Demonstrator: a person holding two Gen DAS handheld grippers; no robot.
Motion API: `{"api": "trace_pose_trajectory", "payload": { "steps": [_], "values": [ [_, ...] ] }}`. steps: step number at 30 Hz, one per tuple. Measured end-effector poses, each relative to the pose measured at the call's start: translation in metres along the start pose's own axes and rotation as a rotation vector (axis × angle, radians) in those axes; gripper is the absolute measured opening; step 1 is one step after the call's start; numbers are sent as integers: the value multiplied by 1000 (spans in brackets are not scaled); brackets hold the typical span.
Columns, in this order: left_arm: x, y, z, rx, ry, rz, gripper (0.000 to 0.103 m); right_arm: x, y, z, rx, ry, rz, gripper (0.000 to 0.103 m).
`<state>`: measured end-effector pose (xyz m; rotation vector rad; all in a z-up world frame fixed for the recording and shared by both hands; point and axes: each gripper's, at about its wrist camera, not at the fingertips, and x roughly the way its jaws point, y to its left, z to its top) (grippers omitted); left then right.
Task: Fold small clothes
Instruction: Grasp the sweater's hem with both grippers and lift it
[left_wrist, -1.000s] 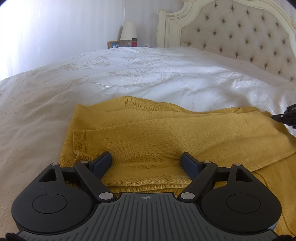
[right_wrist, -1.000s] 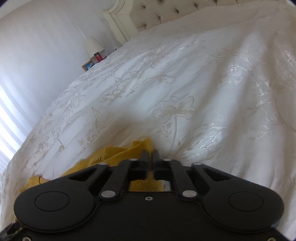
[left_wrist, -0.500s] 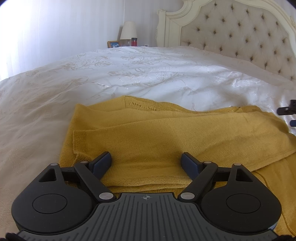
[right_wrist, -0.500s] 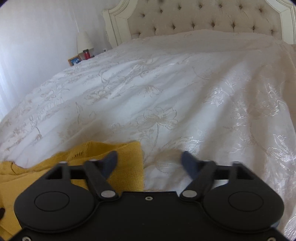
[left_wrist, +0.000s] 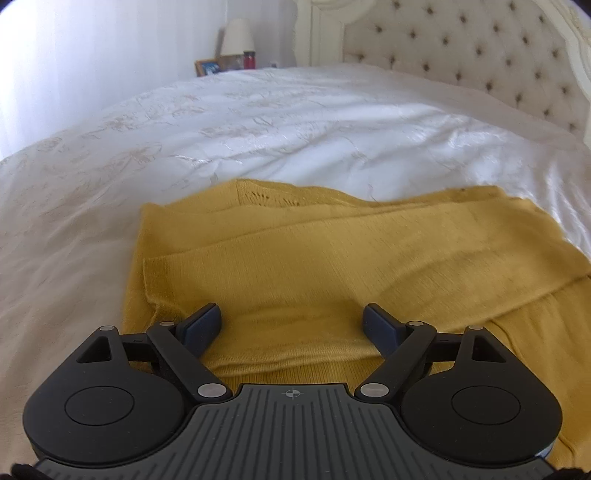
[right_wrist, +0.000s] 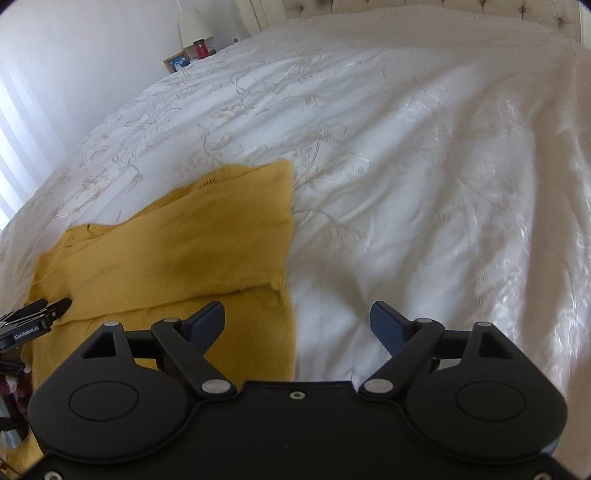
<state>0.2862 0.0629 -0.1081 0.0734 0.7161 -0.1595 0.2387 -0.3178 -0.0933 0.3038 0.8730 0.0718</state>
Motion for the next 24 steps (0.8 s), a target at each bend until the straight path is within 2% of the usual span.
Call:
{"api": "trace_pose_trajectory", "payload": {
  "steps": [3,6,12,19,22,24],
  "values": [
    [-21,0,-8,47,64,-47,84,-15,2,-8,-23,56,16,87],
    [-45,2,-25,99,123,-62,84,-31,7,-11,-67,97,31,87],
    [-86,25,-63,-29,236,-89,84,-58,13,-20,-95,176,89,87],
    [-119,39,-87,-151,369,-90,84,-73,13,-30,-72,335,146,90],
    [-123,38,-93,-167,438,-113,84,-71,17,-36,-124,436,129,91],
    [-125,34,-97,-139,479,-118,84,-68,17,-37,-125,494,148,91]
  ]
}}
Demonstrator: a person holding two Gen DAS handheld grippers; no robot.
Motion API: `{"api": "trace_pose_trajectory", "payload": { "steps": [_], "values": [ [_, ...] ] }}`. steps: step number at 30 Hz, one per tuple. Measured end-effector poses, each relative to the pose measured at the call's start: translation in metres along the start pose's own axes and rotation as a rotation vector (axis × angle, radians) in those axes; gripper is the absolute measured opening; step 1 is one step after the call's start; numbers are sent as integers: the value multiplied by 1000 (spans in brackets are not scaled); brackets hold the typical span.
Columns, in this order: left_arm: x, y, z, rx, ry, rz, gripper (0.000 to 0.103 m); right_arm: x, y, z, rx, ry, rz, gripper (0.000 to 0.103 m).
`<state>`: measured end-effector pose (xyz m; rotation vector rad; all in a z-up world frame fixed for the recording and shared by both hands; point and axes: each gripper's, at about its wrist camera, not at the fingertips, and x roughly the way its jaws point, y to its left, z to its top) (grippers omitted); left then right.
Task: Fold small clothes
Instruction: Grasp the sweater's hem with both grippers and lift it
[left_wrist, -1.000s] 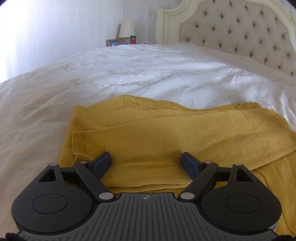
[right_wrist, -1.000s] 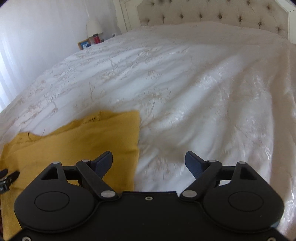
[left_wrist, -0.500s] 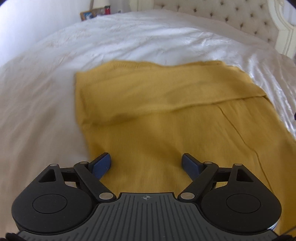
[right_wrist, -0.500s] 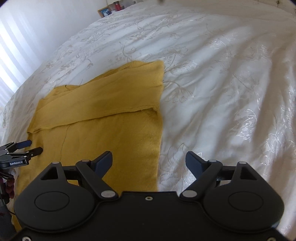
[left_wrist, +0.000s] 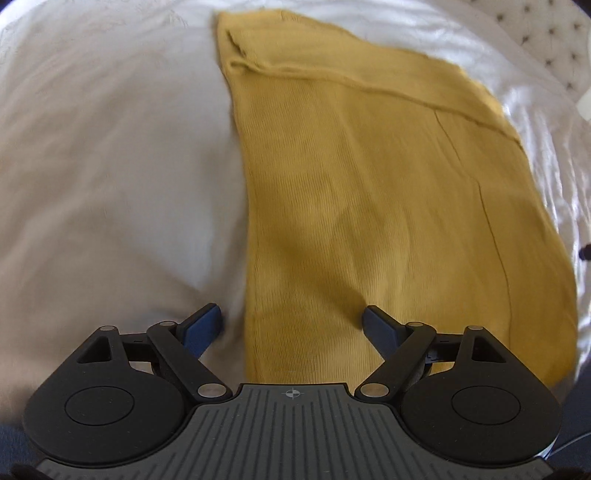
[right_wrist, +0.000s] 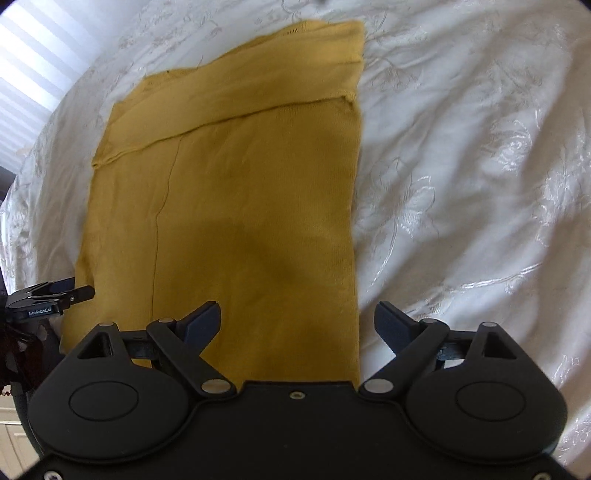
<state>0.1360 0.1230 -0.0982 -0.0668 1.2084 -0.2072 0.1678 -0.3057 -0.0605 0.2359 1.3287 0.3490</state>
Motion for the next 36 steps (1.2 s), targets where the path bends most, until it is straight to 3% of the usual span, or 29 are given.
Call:
{"api": "trace_pose_trajectory", "payload": {
  "steps": [5,13,15,16,17,18,19,20,25,31,36],
  "values": [
    [3,-12,-14,55,64,0,84,16,-8,2,25,142,-35,91],
    [9,-15,-14,35,75,-3,82,43,-28,-2,60,337,28,92],
    [8,-15,-13,42,62,-3,68,52,-28,-3,60,381,57,91],
    [6,-14,-13,41,48,5,51,55,-26,-4,42,393,71,81],
    [3,-12,-13,35,34,2,37,56,-21,-5,16,399,90,62],
    [1,-9,-14,25,23,-14,28,57,-16,-5,-15,398,93,52],
    [-2,-4,-14,6,11,-48,16,56,-8,-7,-65,394,77,28],
    [-5,1,-14,-25,-1,-76,13,55,-2,-9,-105,385,62,19],
    [-26,13,-17,-86,-114,-146,6,36,12,-14,-183,257,84,15],
    [-51,8,4,-83,-282,-199,6,2,4,-7,-84,6,224,14],
    [-61,18,32,-175,-382,-215,6,-7,-2,5,-24,-150,238,14]
  ]
}}
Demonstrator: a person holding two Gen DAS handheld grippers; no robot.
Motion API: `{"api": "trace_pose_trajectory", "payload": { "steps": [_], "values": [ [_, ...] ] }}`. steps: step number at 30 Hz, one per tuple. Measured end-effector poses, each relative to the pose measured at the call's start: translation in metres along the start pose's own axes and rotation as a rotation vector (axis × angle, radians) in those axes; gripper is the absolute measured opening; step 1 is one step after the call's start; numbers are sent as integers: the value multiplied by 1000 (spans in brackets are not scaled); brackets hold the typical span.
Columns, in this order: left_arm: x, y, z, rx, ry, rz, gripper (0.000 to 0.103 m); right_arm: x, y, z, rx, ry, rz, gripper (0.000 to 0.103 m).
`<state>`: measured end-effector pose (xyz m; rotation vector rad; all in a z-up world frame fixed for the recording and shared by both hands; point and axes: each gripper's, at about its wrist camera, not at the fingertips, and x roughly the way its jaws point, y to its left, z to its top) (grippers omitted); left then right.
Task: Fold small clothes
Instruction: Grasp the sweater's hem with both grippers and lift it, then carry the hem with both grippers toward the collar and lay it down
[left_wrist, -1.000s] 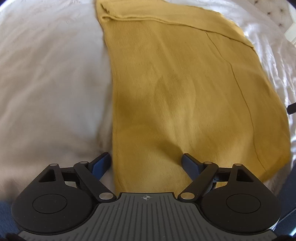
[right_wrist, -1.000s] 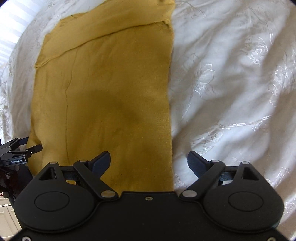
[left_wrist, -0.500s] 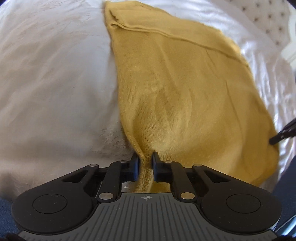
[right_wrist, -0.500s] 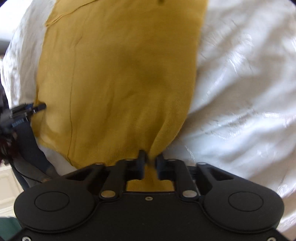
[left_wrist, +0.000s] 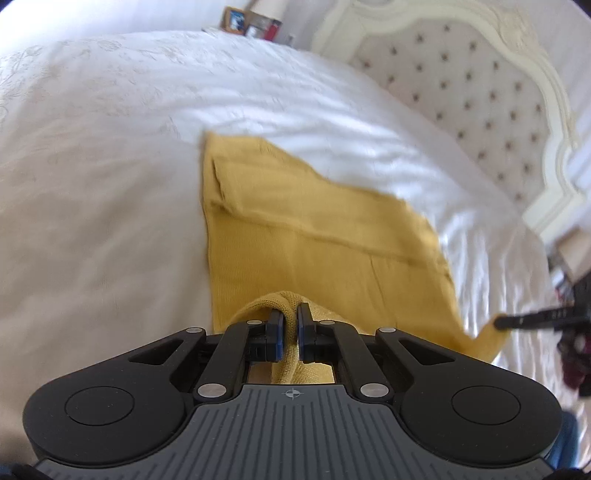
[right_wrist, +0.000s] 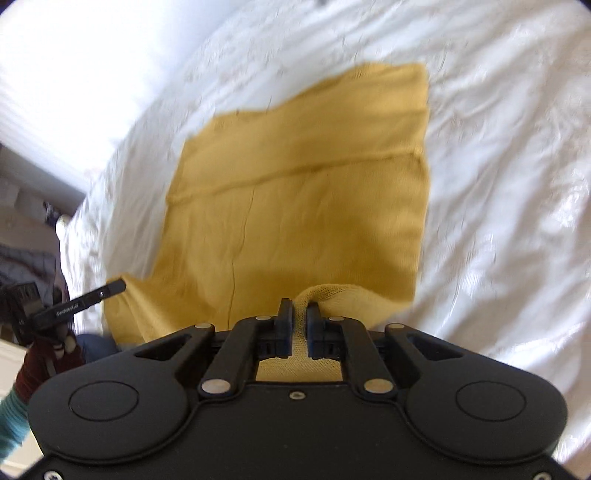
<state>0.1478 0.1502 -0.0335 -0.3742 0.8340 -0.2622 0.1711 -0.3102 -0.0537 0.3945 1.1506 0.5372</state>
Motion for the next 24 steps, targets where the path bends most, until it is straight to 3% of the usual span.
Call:
{"api": "trace_pose_trajectory", "payload": {
  "steps": [6,12,16,18,19,20,24],
  "values": [
    [17,12,32,-60,-119,50,6,7,-18,31,97,-178,-35,14],
    [34,27,54,-6,-162,141,6,38,-39,52,190,-244,-73,15],
    [32,33,44,19,-106,94,10,43,-50,55,202,-246,-73,24],
    [30,34,33,36,-55,77,29,41,-53,52,202,-246,-63,39],
    [30,35,26,47,-32,72,37,36,-56,49,196,-243,-59,56],
    [30,35,18,58,-10,69,37,34,-57,46,187,-240,-56,64],
    [30,35,-5,71,59,76,37,21,-60,31,165,-213,-60,66]
  ]
}}
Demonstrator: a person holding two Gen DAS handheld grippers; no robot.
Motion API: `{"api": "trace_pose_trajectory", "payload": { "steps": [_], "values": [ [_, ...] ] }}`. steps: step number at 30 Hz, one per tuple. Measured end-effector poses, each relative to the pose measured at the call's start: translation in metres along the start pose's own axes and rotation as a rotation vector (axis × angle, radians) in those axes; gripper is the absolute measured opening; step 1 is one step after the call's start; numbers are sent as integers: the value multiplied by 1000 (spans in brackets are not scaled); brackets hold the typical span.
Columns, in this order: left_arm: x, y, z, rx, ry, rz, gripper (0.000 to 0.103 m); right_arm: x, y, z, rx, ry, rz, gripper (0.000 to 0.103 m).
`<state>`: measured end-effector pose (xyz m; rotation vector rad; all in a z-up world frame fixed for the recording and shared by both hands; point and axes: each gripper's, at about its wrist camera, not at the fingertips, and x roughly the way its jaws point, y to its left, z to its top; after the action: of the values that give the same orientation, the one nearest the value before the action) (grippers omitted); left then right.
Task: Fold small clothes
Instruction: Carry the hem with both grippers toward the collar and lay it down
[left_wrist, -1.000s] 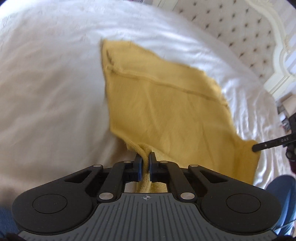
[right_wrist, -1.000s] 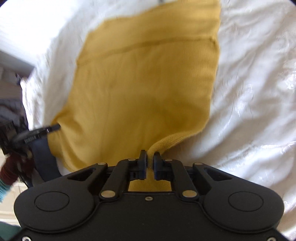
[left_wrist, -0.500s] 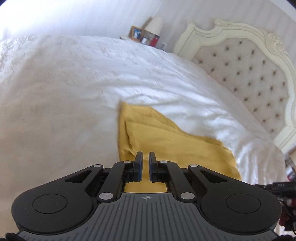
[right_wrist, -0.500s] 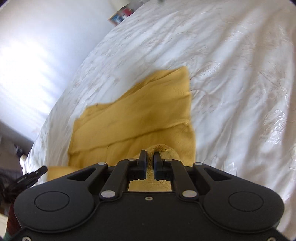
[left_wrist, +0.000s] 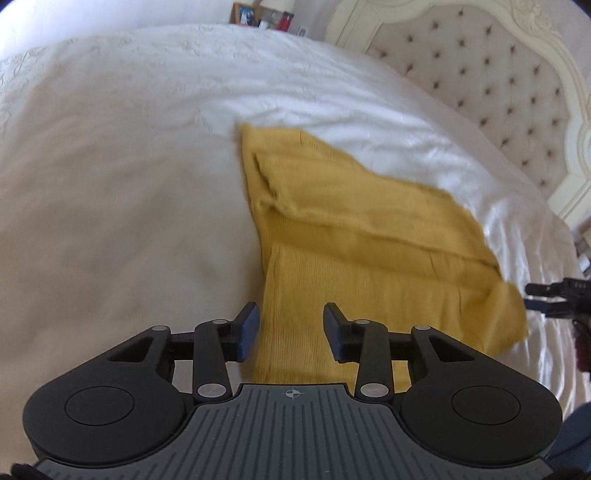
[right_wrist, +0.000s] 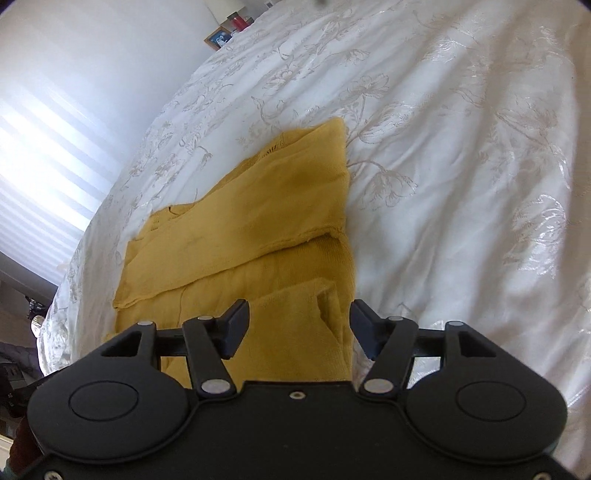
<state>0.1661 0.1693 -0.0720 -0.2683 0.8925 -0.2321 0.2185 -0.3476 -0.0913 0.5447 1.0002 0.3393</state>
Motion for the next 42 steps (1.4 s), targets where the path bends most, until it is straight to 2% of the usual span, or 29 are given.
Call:
{"api": "trace_pose_trajectory", "payload": {
  "steps": [3,8,10,11,12,13,16,21,27,29,36,42],
  "values": [
    [5,1,-10,-12,38,-3,38,-6,-6,-6,-7,40,-13,66],
    [13,1,-17,-12,55,-5,39,-4,-5,-16,-50,122,-19,66],
    [14,-2,-19,3,66,-10,36,1,0,-20,-65,161,-8,63],
    [13,-4,-19,15,62,-10,16,2,3,-22,-82,175,-7,51],
    [10,-6,-20,31,51,-10,8,4,9,-24,-113,188,-15,39],
    [6,-8,-21,40,36,-16,7,5,15,-27,-148,194,-32,18],
    [-5,-13,-21,61,-17,-37,7,2,26,-30,-188,197,-21,18],
    [-21,-18,-8,22,-89,-69,7,-16,32,-24,-130,103,73,18],
    [-25,-20,25,-36,-157,-102,7,-34,32,-2,-3,-74,218,18],
    [-24,-20,37,-45,-176,-104,7,-36,34,7,20,-126,243,18],
    [-8,-16,76,-68,-233,-85,7,-24,32,38,74,-261,246,18],
    [17,-10,108,-103,-249,-73,7,6,22,63,128,-314,218,18]
  ]
}}
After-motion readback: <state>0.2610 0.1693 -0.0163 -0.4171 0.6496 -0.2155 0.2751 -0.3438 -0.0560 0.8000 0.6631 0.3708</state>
